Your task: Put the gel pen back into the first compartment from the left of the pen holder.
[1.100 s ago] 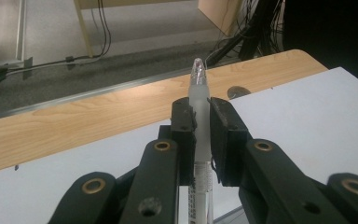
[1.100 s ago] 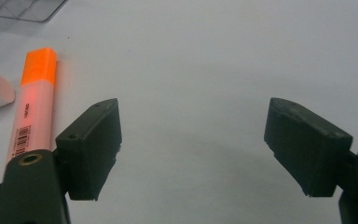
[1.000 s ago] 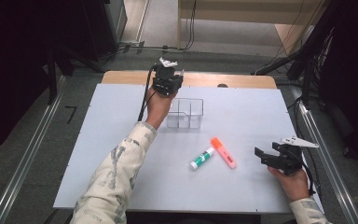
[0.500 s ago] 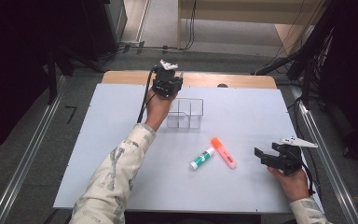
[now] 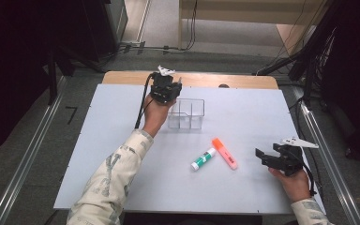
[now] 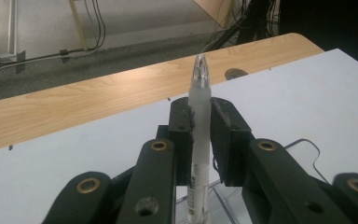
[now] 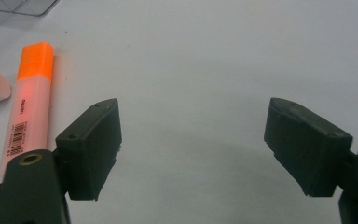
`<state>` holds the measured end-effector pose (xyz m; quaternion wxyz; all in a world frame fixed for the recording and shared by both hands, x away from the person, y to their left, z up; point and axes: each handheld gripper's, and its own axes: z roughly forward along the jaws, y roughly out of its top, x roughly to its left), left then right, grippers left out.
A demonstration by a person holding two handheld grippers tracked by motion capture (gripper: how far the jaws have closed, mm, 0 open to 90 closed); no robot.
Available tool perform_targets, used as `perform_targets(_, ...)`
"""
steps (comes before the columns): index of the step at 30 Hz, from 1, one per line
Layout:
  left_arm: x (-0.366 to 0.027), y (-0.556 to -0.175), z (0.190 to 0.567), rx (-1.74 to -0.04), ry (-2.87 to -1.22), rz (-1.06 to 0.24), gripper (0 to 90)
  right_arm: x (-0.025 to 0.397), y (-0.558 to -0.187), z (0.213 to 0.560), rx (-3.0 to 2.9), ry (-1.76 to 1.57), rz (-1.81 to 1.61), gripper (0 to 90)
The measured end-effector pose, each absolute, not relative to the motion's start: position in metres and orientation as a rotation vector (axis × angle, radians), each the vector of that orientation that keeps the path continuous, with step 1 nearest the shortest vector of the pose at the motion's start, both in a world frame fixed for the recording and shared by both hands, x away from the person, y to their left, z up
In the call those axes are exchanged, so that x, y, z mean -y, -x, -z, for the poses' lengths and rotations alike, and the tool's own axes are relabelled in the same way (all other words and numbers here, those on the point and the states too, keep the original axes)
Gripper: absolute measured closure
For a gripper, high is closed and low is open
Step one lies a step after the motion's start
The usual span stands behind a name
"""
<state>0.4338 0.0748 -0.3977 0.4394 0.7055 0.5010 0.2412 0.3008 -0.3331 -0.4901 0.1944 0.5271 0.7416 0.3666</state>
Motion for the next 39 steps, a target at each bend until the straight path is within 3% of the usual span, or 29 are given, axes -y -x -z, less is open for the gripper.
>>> perform_targets(3,-0.076,-0.432,0.398,-1.241,-1.753,-0.595,76.9,0.333,-0.301,0.490,-2.079,-1.481,-1.026,17.6)
perform_targets(12,-0.079,-0.423,0.400,-1.224,-1.750,-0.572,51.1,0.332,-0.301,0.490,-2.079,-1.479,-1.025,17.6)
perform_targets(20,-0.089,-0.412,0.402,-1.229,-1.712,-0.545,39.0,0.332,-0.301,0.491,-2.080,-1.476,-1.022,17.6)
perform_targets(27,-0.105,-0.391,0.402,-1.208,-1.702,-0.620,35.3,0.331,-0.301,0.490,-2.081,-1.475,-1.022,17.6)
perform_targets(39,-0.130,-0.358,0.419,-1.232,-1.678,-0.617,31.7,0.330,-0.301,0.490,-2.078,-1.476,-1.017,17.6)
